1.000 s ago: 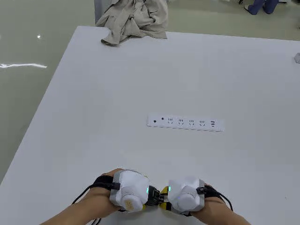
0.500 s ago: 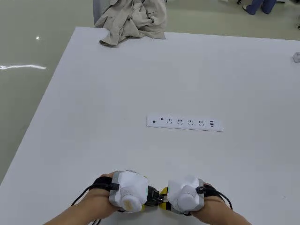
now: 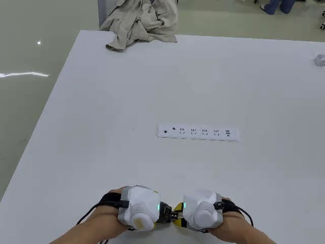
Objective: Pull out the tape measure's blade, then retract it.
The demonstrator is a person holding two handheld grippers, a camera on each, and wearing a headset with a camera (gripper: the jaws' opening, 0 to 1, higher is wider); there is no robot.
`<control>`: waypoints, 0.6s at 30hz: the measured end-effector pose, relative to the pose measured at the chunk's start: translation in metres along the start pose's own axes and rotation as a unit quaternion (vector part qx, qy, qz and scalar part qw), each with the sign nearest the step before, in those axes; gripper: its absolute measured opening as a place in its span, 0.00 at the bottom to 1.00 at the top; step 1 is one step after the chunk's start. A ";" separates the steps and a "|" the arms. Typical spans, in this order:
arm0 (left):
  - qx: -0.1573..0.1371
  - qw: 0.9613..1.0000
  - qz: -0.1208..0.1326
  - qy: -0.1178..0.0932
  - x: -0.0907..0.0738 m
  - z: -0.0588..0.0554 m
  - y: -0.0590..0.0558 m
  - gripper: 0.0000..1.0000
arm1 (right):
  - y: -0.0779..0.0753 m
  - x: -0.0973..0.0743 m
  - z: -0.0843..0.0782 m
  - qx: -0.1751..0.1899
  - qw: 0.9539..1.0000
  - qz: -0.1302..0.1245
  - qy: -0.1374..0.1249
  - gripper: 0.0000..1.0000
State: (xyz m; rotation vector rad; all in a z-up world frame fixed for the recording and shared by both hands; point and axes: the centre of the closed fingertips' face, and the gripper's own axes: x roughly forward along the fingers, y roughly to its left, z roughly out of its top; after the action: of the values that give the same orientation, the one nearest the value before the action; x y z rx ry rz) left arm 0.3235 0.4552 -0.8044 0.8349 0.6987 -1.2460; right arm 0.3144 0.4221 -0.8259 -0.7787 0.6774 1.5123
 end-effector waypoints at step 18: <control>-0.001 1.000 0.003 0.001 0.000 0.000 0.000 0.38 | -0.001 -0.013 -0.015 0.004 1.000 -0.007 0.004 0.12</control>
State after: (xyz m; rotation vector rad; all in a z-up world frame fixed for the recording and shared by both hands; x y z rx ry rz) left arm 0.3233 0.4555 -0.8047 0.8350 0.6987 -1.2396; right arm 0.3171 0.4027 -0.8246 -0.7827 0.6823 1.4930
